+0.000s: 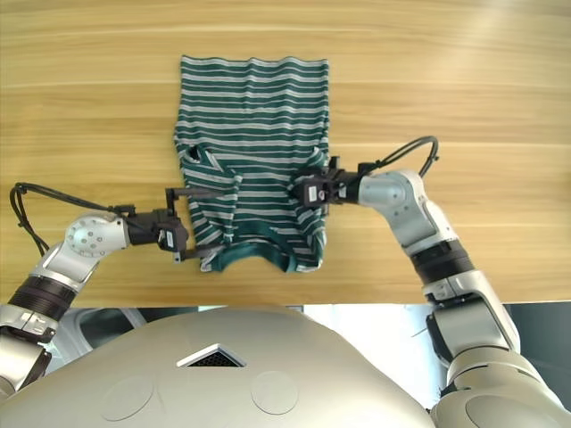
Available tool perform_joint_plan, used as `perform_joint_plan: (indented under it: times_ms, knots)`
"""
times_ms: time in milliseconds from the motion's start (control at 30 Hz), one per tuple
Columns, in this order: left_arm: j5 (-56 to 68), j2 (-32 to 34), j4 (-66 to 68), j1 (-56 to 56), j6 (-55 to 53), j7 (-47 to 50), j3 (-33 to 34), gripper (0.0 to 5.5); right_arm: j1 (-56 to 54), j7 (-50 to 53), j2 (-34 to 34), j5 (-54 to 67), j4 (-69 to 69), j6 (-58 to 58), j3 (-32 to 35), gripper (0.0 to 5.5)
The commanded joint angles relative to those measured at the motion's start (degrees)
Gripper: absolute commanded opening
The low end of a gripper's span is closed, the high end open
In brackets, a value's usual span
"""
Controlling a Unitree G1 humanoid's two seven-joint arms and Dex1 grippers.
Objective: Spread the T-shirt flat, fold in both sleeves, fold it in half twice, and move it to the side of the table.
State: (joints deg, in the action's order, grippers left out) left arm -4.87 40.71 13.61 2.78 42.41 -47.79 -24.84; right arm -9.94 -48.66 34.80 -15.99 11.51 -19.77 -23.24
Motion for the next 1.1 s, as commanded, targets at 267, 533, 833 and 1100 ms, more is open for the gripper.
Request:
perform_joint_plan:
  times_ms: [267,533,833,1100]
  knots:
    - [-2.8,6.0,-2.6,4.1,-2.9,-2.3,0.6,5.4,-1.4,0.8,-2.1,3.2,-1.1,1.7,1.5,4.11]
    - [-2.4,9.7,-5.5,4.9,-3.1,-0.4,5.1,5.4,-3.3,3.3,-3.8,4.2,2.4,1.4,3.1,5.37]
    - [3.6,3.2,-7.0,2.1,-1.9,2.0,7.5,5.4,3.9,-2.3,4.1,15.8,-4.6,-2.9,11.6,5.37]
    - [3.0,2.3,-7.9,2.5,-3.0,1.0,6.9,5.4,15.6,-7.1,9.4,21.7,-5.6,-6.5,15.1,5.37]
